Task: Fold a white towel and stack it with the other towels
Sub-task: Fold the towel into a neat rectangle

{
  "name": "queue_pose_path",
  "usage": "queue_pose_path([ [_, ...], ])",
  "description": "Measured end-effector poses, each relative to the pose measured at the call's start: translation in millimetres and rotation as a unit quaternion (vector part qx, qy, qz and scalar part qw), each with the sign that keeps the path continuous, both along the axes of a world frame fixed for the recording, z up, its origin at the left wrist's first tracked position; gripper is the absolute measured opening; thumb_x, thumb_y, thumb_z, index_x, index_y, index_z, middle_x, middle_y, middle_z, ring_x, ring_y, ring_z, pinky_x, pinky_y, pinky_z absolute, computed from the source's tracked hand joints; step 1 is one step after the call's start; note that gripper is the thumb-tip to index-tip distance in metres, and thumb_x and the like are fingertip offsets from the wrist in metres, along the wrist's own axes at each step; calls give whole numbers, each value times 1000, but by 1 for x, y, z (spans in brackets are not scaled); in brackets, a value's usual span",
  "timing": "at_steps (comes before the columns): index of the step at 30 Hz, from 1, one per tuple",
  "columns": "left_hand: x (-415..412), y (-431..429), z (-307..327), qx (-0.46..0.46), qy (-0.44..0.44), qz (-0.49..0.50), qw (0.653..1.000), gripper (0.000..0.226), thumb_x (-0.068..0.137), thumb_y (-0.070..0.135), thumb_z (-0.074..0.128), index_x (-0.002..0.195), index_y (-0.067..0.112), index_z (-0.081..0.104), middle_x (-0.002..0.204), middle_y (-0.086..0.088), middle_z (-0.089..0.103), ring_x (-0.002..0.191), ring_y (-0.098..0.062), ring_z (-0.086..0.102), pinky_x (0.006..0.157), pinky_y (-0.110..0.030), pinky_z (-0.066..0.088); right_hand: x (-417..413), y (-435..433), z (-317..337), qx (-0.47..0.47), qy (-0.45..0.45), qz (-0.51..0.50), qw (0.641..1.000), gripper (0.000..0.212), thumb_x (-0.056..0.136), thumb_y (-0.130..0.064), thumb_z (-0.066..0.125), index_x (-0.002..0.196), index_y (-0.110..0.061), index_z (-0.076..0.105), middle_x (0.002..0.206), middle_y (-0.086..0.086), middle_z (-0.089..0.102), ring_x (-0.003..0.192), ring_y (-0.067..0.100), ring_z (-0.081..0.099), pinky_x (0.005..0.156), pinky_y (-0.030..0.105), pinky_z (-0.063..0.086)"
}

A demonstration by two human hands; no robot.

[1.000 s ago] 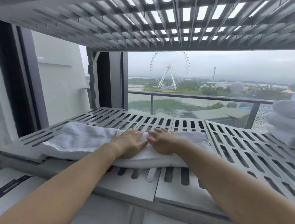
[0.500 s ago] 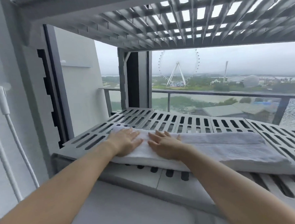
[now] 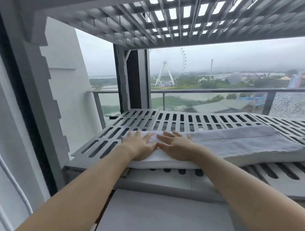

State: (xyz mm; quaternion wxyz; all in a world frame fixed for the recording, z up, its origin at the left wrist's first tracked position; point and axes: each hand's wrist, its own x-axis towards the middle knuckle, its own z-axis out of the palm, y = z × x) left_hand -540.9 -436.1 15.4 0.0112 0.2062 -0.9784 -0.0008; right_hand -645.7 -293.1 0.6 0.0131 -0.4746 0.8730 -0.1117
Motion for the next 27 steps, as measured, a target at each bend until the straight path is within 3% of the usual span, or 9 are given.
queue_pose_path([
  [2,5,1,3,-5,9,-36,999,67,88,68,17,147,36,8,158,-7,5,144,-30,3,115,-54,9,4,4,3,-71,-14,0,997,51,91,-62,26,137,-43,33,152,-15,24,142,13,15,113,59,2],
  [5,26,0,9,33,70,-139,987,57,94,53,33,143,26,30,154,-1,25,141,-16,20,114,-37,14,18,11,7,-193,-13,47,980,30,91,-40,50,119,-31,60,132,-9,55,123,9,48,108,32,34],
  [8,57,-11,11,77,122,-215,966,45,91,47,49,130,25,51,141,5,47,130,-7,39,106,-24,25,37,22,9,-207,8,117,971,24,84,-44,60,105,-33,67,122,-11,62,110,1,53,99,21,36],
  [11,82,-18,7,41,142,-239,960,46,83,51,60,123,28,58,137,8,51,126,-6,44,105,-20,28,53,31,10,-173,12,143,974,34,76,-52,66,106,-35,68,125,-15,59,110,-6,49,97,9,30],
  [17,94,-17,1,-6,155,-246,957,42,88,41,58,128,28,54,139,6,49,127,-11,46,108,-25,32,69,27,5,-171,34,99,980,27,89,-33,58,115,-27,66,132,-8,56,123,8,50,107,21,32],
  [21,97,-14,2,-29,146,-255,955,45,86,37,58,130,31,52,139,7,49,124,-11,49,103,-25,37,76,24,-6,-90,70,105,988,42,95,-39,43,137,-33,42,148,-6,36,138,12,29,114,33,23],
  [24,96,-13,5,-55,133,-247,958,50,82,36,57,132,35,49,140,9,48,124,-9,48,102,-25,39,76,26,-5,-82,70,99,989,50,90,-43,50,138,-34,39,149,-7,35,138,11,30,114,30,23],
  [27,93,-13,6,-54,128,-237,962,54,78,34,57,132,34,50,134,9,54,119,-10,53,97,-28,43,79,22,2,-86,80,79,990,50,87,-36,54,135,-34,44,145,-7,41,132,13,40,109,28,32],
])
